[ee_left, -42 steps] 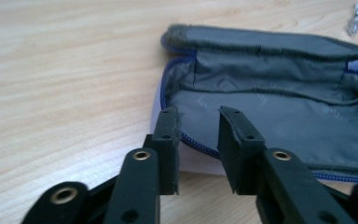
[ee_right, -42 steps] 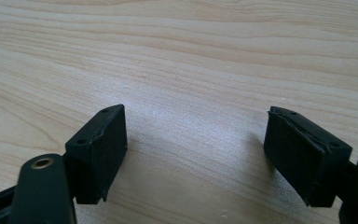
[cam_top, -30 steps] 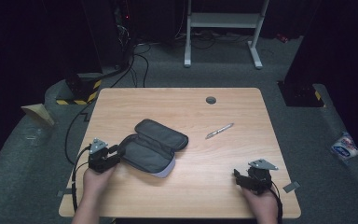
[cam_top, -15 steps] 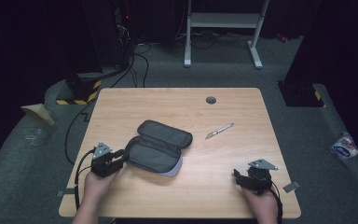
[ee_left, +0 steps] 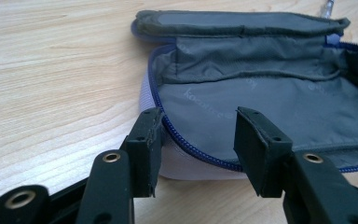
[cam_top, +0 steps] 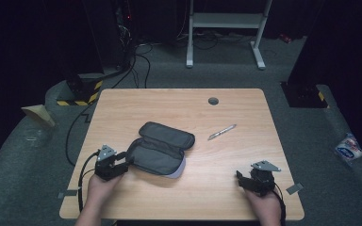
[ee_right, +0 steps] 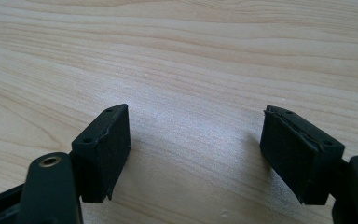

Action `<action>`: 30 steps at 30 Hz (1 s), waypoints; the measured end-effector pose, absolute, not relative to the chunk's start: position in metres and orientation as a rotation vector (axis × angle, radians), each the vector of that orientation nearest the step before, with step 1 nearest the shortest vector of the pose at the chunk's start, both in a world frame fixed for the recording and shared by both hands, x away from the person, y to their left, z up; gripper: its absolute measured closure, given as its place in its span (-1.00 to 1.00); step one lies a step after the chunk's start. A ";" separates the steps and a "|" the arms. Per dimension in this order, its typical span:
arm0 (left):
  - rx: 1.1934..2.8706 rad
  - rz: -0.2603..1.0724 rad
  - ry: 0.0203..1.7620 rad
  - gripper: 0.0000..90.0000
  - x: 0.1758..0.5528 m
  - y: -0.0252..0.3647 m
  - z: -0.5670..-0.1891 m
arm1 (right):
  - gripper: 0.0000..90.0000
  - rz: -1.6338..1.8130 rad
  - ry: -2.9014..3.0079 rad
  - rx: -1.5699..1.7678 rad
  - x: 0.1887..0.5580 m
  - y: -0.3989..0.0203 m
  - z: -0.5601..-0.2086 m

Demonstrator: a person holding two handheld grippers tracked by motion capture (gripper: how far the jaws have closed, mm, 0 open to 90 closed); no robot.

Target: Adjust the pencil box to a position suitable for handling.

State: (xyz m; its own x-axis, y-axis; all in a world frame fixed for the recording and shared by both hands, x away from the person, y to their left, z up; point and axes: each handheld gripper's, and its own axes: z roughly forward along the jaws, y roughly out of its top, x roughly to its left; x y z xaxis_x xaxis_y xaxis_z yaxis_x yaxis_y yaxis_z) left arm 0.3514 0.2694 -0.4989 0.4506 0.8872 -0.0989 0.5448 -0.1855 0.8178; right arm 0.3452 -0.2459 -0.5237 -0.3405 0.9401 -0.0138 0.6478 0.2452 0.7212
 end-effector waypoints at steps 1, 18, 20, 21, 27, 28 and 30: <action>1.861 0.511 1.207 0.16 0.350 0.268 -0.498 | -0.46 0.870 2.080 1.444 0.345 -0.246 -0.523; 1.939 0.463 1.088 0.28 0.340 0.240 -0.495 | -0.46 0.876 2.079 1.445 0.345 -0.245 -0.524; 1.946 0.469 1.065 0.28 0.338 0.235 -0.494 | -0.46 0.876 2.079 1.447 0.345 -0.245 -0.524; 1.945 0.483 1.050 0.28 0.337 0.233 -0.493 | -0.46 0.876 2.079 1.447 0.345 -0.245 -0.524; 1.913 0.513 1.069 0.21 0.337 0.236 -0.493 | -0.46 0.876 2.078 1.447 0.346 -0.245 -0.524; 1.913 0.506 1.080 0.20 0.337 0.238 -0.494 | -0.45 0.876 2.079 1.444 0.346 -0.245 -0.524; 1.902 0.480 1.101 0.20 0.338 0.240 -0.496 | -0.45 0.876 2.079 1.445 0.346 -0.245 -0.524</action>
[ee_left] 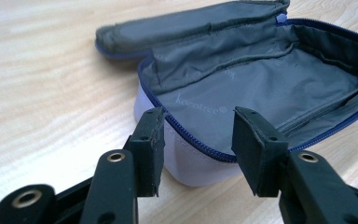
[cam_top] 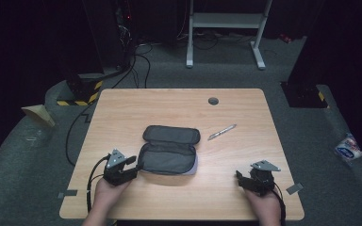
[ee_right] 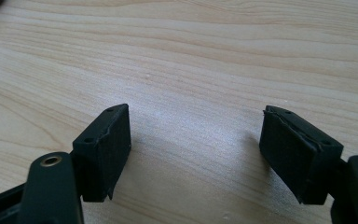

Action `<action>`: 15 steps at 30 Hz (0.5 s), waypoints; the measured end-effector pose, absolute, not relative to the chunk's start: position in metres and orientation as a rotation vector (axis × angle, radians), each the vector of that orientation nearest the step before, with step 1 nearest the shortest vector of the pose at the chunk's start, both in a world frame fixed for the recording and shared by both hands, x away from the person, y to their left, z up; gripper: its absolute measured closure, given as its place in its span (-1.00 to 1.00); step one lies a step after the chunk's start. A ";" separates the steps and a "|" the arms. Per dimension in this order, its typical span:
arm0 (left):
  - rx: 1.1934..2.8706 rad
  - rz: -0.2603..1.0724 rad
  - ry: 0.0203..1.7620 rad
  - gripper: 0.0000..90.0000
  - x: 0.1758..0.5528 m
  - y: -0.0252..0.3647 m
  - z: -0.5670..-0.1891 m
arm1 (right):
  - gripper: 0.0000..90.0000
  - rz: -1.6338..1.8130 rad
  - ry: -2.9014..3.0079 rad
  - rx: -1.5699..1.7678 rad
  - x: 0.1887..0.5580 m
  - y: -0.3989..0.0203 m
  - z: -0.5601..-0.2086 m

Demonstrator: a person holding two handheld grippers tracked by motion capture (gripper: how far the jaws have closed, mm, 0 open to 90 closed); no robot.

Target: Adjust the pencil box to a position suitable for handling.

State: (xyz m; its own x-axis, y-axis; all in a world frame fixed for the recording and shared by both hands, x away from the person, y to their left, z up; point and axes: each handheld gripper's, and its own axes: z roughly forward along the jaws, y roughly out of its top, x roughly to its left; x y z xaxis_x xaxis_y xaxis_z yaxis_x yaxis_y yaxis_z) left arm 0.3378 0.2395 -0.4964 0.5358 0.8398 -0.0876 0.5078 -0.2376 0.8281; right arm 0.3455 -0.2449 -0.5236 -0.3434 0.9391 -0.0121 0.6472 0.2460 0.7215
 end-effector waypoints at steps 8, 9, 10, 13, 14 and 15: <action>1.907 0.430 1.070 0.26 0.339 0.224 -0.496 | -0.45 0.872 2.078 1.437 0.345 -0.245 -0.524; 1.911 0.422 1.063 0.26 0.340 0.223 -0.496 | -0.45 0.872 2.078 1.437 0.345 -0.245 -0.524; 1.928 0.425 1.048 0.26 0.339 0.218 -0.497 | -0.45 0.872 2.079 1.437 0.345 -0.245 -0.524; 1.952 0.441 1.034 0.26 0.338 0.214 -0.498 | -0.45 0.873 2.079 1.437 0.345 -0.245 -0.524; 1.950 0.445 1.033 0.27 0.337 0.213 -0.498 | -0.45 0.874 2.080 1.437 0.345 -0.245 -0.524; 1.957 0.457 1.033 0.27 0.337 0.212 -0.499 | -0.45 0.874 2.080 1.437 0.345 -0.245 -0.524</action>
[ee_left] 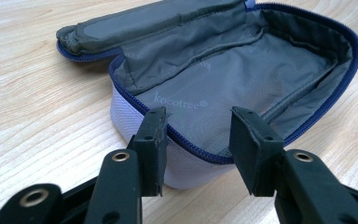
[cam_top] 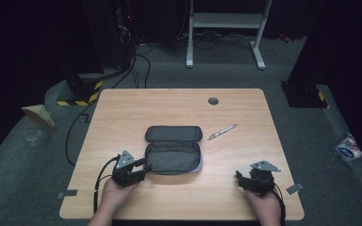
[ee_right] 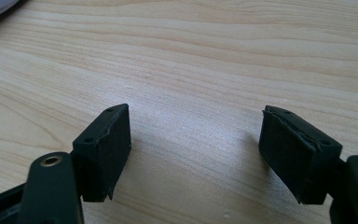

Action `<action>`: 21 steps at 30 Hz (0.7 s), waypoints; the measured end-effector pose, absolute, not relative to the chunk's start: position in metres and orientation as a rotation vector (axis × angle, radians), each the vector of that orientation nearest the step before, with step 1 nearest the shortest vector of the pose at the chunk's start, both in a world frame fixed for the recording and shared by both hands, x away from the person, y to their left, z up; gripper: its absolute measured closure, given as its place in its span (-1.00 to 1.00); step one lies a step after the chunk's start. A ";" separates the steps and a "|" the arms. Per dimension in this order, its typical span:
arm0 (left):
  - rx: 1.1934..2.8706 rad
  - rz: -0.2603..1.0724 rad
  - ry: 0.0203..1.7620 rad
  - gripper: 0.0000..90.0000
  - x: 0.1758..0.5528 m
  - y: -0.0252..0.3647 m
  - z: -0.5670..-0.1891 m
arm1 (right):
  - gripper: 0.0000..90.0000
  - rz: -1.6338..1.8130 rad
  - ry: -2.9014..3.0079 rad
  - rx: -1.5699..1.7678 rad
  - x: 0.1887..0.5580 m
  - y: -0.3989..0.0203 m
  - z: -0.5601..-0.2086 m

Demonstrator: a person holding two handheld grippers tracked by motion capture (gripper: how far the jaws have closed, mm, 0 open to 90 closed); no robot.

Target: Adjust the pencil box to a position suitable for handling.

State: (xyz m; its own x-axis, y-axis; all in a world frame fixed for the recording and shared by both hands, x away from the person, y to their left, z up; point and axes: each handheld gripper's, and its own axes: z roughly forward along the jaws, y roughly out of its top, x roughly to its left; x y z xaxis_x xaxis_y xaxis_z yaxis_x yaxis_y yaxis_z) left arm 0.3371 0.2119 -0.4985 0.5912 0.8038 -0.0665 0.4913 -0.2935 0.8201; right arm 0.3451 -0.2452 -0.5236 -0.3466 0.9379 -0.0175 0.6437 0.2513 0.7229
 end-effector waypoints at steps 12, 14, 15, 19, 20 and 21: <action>1.974 0.509 1.022 0.49 0.341 0.203 -0.503 | -0.44 0.871 2.077 1.436 0.345 -0.245 -0.524; 1.977 0.522 1.014 0.49 0.341 0.200 -0.503 | -0.44 0.871 2.077 1.436 0.345 -0.245 -0.524; 1.981 0.528 1.011 0.50 0.341 0.200 -0.503 | -0.44 0.870 2.077 1.436 0.345 -0.245 -0.524; 1.991 0.544 0.993 0.56 0.342 0.195 -0.505 | -0.43 0.870 2.076 1.435 0.344 -0.245 -0.524; 1.993 0.547 0.990 0.57 0.342 0.194 -0.504 | -0.43 0.867 2.077 1.435 0.344 -0.245 -0.524; 1.999 0.547 0.982 0.57 0.342 0.192 -0.504 | -0.43 0.867 2.078 1.436 0.344 -0.245 -0.524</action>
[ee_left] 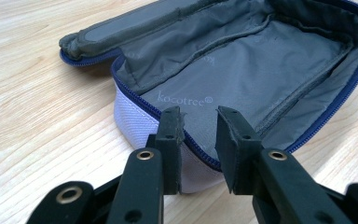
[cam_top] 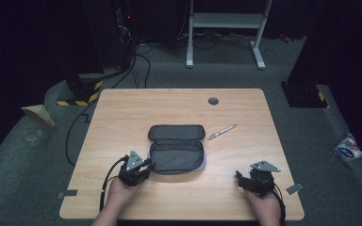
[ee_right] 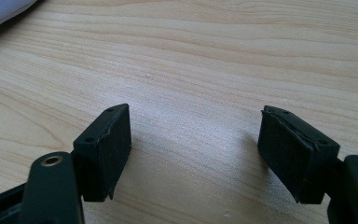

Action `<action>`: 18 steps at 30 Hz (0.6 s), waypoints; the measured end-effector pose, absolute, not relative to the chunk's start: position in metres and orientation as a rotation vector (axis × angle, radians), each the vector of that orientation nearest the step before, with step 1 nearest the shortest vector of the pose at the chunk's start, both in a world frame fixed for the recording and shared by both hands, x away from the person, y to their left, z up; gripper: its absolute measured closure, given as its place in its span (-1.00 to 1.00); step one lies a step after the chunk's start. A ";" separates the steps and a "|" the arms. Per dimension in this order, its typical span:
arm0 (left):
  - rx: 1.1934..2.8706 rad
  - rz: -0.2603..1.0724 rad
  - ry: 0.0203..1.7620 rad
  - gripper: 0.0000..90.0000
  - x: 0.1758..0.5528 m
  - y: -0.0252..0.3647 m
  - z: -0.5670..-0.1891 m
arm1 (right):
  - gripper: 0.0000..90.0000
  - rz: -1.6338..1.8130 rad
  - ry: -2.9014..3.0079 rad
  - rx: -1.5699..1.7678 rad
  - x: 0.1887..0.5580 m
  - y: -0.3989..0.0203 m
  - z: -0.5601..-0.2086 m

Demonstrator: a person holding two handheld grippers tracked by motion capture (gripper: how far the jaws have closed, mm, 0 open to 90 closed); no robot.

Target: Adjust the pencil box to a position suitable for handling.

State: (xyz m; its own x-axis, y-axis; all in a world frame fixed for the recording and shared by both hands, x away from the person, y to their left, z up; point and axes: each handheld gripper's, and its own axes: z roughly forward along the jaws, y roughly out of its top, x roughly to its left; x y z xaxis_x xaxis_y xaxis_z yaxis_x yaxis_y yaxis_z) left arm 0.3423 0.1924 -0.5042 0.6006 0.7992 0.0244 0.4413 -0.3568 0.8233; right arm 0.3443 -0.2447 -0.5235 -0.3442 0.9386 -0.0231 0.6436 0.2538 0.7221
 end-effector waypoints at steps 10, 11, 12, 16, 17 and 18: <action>1.997 0.578 0.970 0.39 0.343 0.191 -0.502 | -0.43 0.870 2.076 1.435 0.344 -0.245 -0.524; 1.970 0.570 0.987 0.29 0.343 0.194 -0.500 | -0.43 0.870 2.076 1.435 0.344 -0.245 -0.524; 1.950 0.569 0.996 0.23 0.342 0.196 -0.498 | -0.43 0.870 2.076 1.435 0.344 -0.245 -0.524; 1.882 0.577 1.028 0.19 0.340 0.208 -0.489 | -0.43 0.871 2.077 1.435 0.344 -0.245 -0.524; 1.871 0.584 1.037 0.18 0.339 0.211 -0.488 | -0.43 0.871 2.077 1.436 0.345 -0.245 -0.524; 1.863 0.587 1.042 0.19 0.339 0.214 -0.487 | -0.43 0.871 2.076 1.435 0.345 -0.245 -0.524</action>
State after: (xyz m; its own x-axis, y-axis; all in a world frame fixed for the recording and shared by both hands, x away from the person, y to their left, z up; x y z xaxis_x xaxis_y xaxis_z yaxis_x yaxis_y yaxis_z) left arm 0.3390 0.2137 -0.4875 0.5328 0.8460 -0.0197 0.4217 -0.2452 0.8730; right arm 0.3445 -0.2447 -0.5237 -0.3446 0.9385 -0.0216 0.6423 0.2525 0.7237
